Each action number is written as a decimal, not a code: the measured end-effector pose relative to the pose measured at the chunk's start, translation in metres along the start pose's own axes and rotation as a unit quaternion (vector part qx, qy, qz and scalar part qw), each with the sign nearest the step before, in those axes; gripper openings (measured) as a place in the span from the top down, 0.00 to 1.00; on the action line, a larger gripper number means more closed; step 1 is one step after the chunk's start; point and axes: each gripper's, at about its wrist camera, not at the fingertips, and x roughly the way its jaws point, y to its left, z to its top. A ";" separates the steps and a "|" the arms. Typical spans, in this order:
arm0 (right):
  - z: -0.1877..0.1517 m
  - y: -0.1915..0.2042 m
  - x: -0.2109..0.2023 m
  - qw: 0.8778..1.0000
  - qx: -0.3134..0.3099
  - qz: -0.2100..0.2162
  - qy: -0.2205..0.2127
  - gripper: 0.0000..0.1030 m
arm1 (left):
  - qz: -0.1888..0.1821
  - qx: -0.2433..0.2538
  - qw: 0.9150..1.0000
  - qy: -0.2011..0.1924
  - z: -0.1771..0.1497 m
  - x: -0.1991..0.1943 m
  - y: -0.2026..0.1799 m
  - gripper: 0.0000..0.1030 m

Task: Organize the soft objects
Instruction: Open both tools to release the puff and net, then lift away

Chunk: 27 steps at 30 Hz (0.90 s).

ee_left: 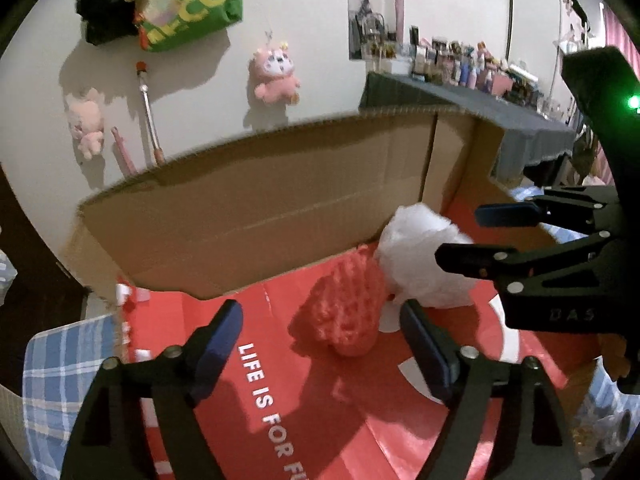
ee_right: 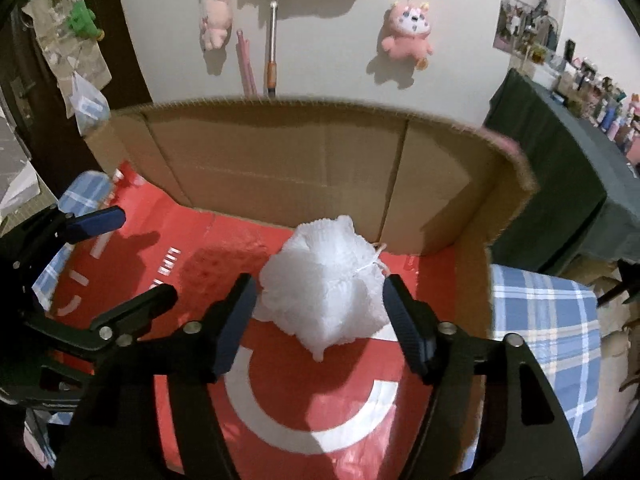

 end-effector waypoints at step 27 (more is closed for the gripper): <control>-0.156 0.057 -0.280 0.967 -0.025 -0.032 -0.253 0.13 | 0.028 -0.054 0.974 -0.219 -0.103 -0.274 -0.056 0.00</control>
